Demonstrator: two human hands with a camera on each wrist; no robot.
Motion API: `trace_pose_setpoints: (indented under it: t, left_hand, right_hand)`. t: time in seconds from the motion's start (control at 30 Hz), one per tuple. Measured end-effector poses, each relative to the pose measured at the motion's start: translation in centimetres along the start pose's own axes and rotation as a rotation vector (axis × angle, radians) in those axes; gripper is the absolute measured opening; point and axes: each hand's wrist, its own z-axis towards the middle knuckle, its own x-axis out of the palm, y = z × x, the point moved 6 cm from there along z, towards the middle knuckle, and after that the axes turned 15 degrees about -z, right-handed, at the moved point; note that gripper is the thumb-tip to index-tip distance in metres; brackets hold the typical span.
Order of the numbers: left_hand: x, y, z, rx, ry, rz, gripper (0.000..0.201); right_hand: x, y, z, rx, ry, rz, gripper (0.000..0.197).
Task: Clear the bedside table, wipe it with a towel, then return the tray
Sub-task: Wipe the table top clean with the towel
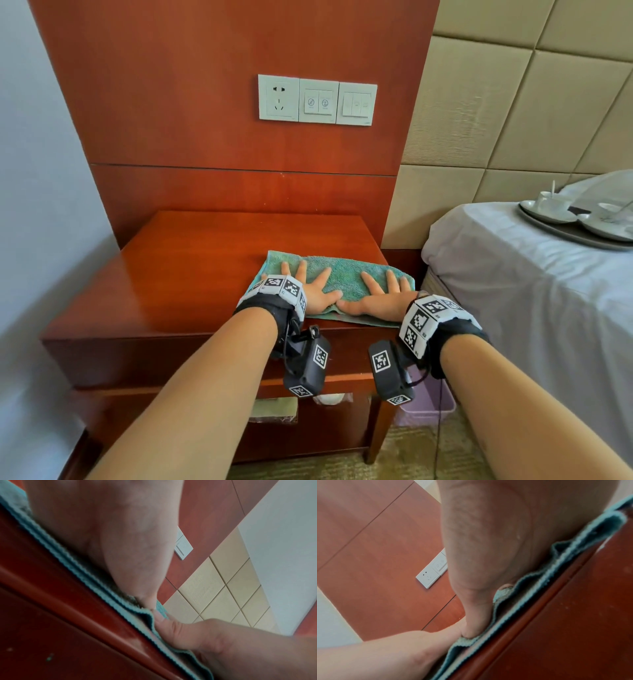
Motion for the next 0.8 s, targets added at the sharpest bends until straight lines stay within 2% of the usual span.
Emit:
trace_pose_setpoints:
  t: [0.13,0.27,0.4,0.6,0.8]
  left_hand:
    - [-0.3,1.0,-1.4,0.015,0.04,-0.021,0.069]
    - [-0.6,3.0,-2.6,0.013,0.039,-0.034,0.066]
    - [-1.6,6.7,-3.6,-0.038,-0.049,-0.015,0.064]
    - [-4.3,13.3,-5.6,-0.127,-0.063,-0.067,0.068]
    - [-6.6,19.2,-6.8,-0.22,-0.106,-0.072,0.07]
  right_hand:
    - [0.6,0.9,-0.7,0.015,-0.006,-0.028,0.11]
    - [1.0,2.9,-1.8,-0.016,0.028,0.049,0.103]
    - [1.2,7.2,-2.0,-0.065,-0.004,0.03,0.097]
    - [2.1,14.3,-2.6,-0.174,0.034,0.056,0.106]
    - [2.4,20.6,-3.5,-0.257,0.013,-0.023,0.102]
